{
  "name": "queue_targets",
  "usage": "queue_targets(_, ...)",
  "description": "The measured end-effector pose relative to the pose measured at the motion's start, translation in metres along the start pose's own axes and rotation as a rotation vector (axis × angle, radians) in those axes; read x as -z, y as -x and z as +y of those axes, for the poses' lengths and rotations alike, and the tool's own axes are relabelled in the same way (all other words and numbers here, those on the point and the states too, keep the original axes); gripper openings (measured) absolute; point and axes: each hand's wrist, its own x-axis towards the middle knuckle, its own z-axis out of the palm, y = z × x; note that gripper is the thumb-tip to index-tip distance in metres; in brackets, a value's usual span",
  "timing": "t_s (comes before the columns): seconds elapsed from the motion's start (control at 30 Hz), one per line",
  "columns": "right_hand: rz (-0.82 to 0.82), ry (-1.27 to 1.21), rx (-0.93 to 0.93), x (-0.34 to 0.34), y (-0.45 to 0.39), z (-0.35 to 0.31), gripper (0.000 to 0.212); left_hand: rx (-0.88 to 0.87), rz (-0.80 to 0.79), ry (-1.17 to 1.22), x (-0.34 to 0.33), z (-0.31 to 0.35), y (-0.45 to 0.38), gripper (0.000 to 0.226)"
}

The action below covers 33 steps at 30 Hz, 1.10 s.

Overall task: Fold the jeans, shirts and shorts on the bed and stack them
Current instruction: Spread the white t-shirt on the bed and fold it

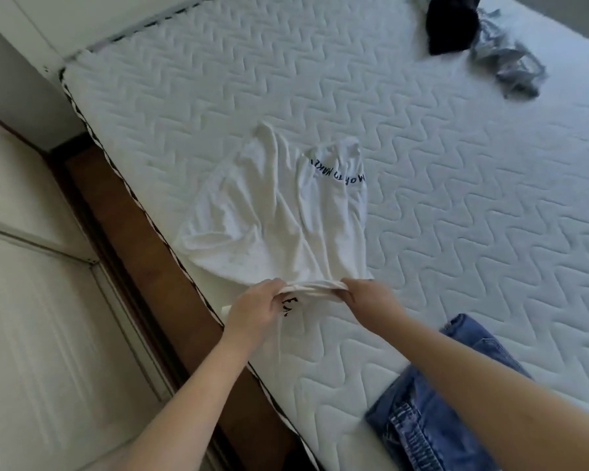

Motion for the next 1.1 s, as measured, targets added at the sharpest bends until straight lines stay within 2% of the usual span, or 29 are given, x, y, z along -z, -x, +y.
queue_targets(0.1, 0.034, -0.119, 0.020, 0.042, 0.060, 0.011, 0.042, 0.000, 0.100, 0.133, 0.003, 0.064, 0.029, 0.017)
queue_targets(0.2, 0.105, -0.220, 0.039, 0.071, 0.122, 0.018, 0.044, -0.077, 0.159, 0.208, 0.009, 0.132, 0.055, 0.022)
queue_targets(0.3, 0.162, -0.374, 0.073, 0.089, 0.188, 0.024, 0.039, -0.152, 0.236, 0.245, 0.020, 0.199, 0.082, 0.023)
queue_targets(0.37, 0.195, -0.361, 0.090, 0.100, 0.228, 0.027, 0.030, -0.211, 0.267, 0.253, 0.033, 0.244, 0.098, 0.019)
queue_targets(0.47, 0.361, -0.308, 0.091, 0.125, 0.280, 0.039, 0.014, -0.317, 0.288, 0.231, 0.051, 0.314, 0.124, 0.020)
queue_targets(0.57, 0.582, -0.288, 0.070, 0.161, 0.327, 0.059, 0.023, -0.345, 0.321, 0.309, 0.066, 0.374, 0.146, 0.022)
queue_targets(0.67, 0.686, -0.283, 0.024, 0.195, 0.367, 0.080, 0.026, -0.372, 0.342, 0.334, 0.074, 0.429, 0.164, 0.026)
queue_targets(0.8, 0.741, -0.272, -0.076, 0.227, 0.414, 0.107, 0.016, -0.375, 0.424, 0.376, 0.080, 0.479, 0.186, 0.030)
queue_targets(0.93, 0.789, -0.379, -0.234, 0.254, 0.460, 0.146, 0.018, -0.353, 0.462, 0.480, 0.081, 0.506, 0.206, 0.030)
queue_targets(1.0, 0.836, -0.489, -0.221, 0.270, 0.481, 0.161, 0.010, -0.347, 0.492, 0.455, 0.081, 0.513, 0.214, 0.029)
queue_targets(1.1, 0.889, -0.642, -0.162, 0.291, 0.507, 0.168, 0.017, -0.321, 0.504, 0.413, 0.082, 0.521, 0.222, 0.036)
